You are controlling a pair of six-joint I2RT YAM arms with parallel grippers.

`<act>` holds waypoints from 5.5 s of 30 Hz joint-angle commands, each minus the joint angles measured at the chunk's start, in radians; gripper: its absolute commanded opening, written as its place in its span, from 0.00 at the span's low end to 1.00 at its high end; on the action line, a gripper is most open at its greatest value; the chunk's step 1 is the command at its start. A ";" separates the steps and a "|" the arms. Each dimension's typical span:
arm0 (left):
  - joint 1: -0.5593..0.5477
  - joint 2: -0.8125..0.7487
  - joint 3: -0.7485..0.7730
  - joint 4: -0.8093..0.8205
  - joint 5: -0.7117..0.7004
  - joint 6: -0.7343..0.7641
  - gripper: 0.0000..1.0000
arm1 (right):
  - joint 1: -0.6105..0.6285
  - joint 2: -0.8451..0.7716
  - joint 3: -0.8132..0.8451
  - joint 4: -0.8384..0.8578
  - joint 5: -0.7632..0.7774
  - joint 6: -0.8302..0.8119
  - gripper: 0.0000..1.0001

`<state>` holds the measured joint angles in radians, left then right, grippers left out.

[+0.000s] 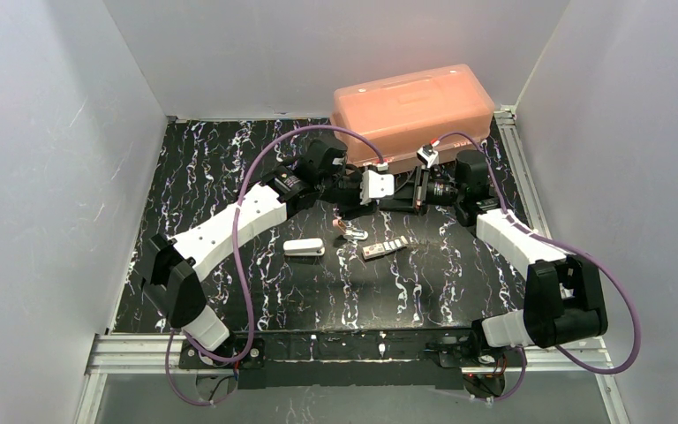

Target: Load the staples into the stapler

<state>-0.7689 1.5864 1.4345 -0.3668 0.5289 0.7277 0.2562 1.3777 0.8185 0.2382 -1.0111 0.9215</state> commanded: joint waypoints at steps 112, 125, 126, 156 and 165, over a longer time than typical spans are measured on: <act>0.056 0.213 0.098 -0.086 0.801 -0.985 0.00 | 0.071 -0.226 0.418 -1.271 -0.106 -2.228 0.55; 0.056 0.265 0.130 -0.078 0.859 -1.033 0.00 | 0.169 -0.228 0.379 -1.116 0.020 -2.091 0.45; 0.056 0.268 0.130 -0.081 0.862 -1.031 0.00 | 0.172 -0.230 0.377 -1.105 0.024 -2.081 0.45; 0.064 0.287 0.149 -0.140 0.862 -0.986 0.00 | 0.201 -0.257 0.368 -1.154 0.106 -2.099 0.35; 0.063 0.293 0.152 -0.141 0.867 -0.987 0.00 | 0.207 -0.253 0.366 -1.160 0.112 -2.104 0.28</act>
<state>-0.7086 1.8801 1.5532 -0.4805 1.3525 -0.2684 0.4549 1.1358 1.1927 -0.9016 -0.8921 -1.1736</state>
